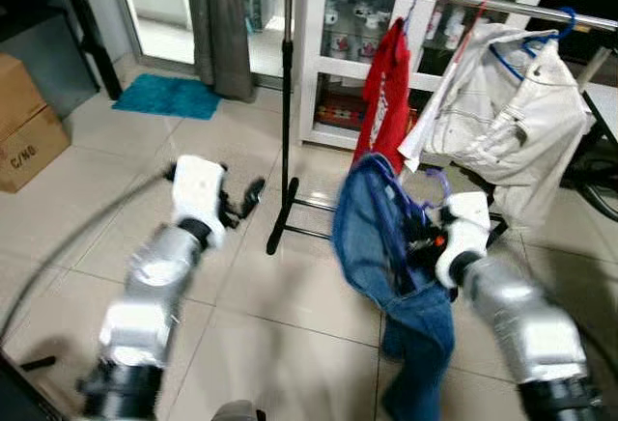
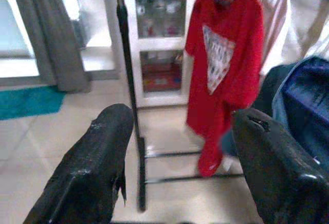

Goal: Hang hanger

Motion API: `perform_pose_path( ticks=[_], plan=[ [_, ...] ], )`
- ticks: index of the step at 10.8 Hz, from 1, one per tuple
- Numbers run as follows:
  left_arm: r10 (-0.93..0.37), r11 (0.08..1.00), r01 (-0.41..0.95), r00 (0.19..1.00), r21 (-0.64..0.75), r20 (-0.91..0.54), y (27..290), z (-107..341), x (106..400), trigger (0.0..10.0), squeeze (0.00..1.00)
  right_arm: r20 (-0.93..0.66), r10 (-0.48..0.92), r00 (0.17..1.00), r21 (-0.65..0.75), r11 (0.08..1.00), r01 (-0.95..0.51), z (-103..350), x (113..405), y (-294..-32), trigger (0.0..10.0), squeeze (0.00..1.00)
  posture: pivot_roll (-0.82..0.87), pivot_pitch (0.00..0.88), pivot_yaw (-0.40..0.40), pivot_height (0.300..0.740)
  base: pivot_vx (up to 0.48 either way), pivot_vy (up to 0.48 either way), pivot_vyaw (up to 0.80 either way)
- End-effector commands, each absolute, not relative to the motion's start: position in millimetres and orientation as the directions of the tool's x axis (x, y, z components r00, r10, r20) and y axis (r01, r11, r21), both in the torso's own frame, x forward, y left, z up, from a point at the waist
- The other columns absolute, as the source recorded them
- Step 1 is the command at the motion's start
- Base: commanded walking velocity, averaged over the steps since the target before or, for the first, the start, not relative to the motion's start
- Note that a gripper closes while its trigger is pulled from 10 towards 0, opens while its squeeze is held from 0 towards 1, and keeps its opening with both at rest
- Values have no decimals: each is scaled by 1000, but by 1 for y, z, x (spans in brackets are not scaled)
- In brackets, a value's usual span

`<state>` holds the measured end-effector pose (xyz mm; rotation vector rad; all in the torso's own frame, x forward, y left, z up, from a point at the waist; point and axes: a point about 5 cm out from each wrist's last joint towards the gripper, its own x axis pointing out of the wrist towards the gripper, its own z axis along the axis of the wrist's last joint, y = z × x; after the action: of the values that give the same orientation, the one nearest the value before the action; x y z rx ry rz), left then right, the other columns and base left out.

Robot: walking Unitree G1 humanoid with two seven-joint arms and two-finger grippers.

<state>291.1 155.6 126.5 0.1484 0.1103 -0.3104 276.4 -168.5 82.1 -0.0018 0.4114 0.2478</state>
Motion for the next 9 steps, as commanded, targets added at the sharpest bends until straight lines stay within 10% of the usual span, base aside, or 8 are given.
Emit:
perform_pose_path(
  ticks=[1, 9],
  plan=[
    [-295, 931, 319, 944, 178, -151, 152, 125, 289, 10000, 0, -370, 206, 906, 15, 976, -215, 86, 278, -169, 10000, 0, 135, 0, -16, 740, 0, 0, 0],
    [-310, 933, 328, 942, 147, -130, 142, 133, 287, 10000, 0, -267, 161, 950, 21, 987, -161, 103, 291, -158, 10000, 0, 138, 0, -24, 740, 352, 0, 300]
  ],
)
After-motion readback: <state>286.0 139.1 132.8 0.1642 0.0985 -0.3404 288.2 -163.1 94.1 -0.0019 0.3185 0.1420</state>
